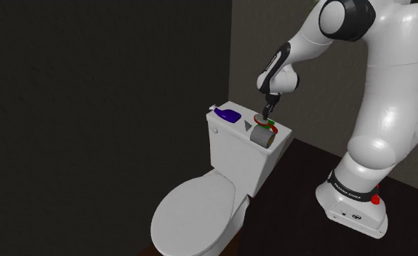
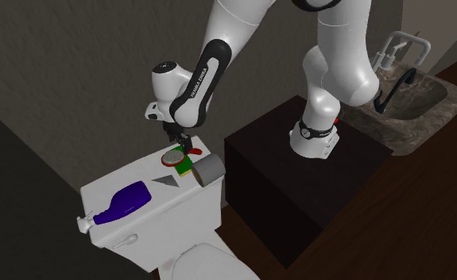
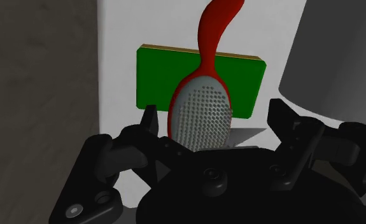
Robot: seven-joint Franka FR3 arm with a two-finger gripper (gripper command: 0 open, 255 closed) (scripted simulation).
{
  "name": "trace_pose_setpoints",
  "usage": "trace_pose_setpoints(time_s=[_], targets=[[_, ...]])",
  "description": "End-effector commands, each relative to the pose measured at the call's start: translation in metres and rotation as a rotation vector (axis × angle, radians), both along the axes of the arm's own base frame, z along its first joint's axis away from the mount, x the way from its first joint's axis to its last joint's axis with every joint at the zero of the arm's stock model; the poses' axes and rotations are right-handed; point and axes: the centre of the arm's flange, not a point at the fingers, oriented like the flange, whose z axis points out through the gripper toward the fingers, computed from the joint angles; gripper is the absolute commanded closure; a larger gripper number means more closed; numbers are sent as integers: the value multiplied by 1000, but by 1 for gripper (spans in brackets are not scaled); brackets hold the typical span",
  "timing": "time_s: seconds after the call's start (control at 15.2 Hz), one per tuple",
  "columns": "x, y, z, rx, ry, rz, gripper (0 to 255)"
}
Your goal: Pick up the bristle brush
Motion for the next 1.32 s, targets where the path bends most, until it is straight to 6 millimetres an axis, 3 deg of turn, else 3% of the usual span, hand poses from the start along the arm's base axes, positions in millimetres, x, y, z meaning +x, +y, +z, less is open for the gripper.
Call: trace_pose_setpoints(time_s=[0.0,0.4,0.53,0.59,1.25], targets=[[2,-5,-14,0,-3,1,0],[2,-5,-48,0,-3,1,0],[2,-5,-48,0,-3,1,0],[2,-5,-48,0,-3,1,255],[2,-5,-43,0,-3,1,255]])
